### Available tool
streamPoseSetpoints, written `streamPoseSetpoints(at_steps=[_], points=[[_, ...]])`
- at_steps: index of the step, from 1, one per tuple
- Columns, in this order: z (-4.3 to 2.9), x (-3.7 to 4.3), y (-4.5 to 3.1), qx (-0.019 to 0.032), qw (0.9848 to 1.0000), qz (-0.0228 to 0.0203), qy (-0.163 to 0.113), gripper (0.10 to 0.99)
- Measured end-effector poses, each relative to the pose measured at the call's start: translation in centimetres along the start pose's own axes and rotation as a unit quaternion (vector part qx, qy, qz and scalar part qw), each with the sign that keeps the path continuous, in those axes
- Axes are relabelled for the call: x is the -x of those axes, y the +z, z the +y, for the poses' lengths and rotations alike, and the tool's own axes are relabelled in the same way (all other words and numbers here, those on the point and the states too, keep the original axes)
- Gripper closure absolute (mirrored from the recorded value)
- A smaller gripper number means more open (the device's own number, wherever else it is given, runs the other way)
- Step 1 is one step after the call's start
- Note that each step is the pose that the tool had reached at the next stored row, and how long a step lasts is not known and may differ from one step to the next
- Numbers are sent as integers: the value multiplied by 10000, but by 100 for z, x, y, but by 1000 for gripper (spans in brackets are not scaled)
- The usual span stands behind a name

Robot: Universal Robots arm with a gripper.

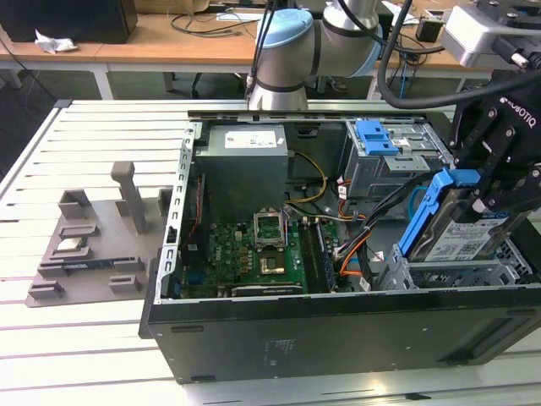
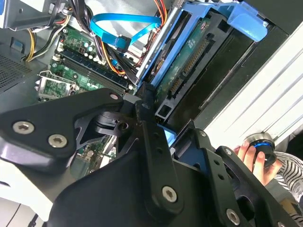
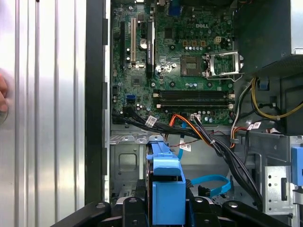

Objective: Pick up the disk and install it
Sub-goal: 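Insert the disk into the insertion slot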

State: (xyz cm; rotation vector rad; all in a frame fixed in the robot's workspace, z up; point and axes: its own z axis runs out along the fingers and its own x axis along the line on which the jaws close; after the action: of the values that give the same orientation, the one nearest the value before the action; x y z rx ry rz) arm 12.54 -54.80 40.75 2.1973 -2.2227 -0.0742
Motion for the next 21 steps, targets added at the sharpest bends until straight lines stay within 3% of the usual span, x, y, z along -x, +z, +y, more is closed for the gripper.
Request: streamPoseSetpoints(at_steps=[3,4,5,6,12,14,20,21], points=[[0,0,1,0,10000,1,0,706],[0,0,2,0,10000,1,0,588],[0,0,4,0,10000,0,0,588],[0,0,5,0,10000,0,0,522],[0,0,11,0,10000,0,0,522],[-1,0,12,0,10000,0,0,537],[-1,0,16,0,10000,0,0,847],[-1,0,17,0,10000,0,0,847]])
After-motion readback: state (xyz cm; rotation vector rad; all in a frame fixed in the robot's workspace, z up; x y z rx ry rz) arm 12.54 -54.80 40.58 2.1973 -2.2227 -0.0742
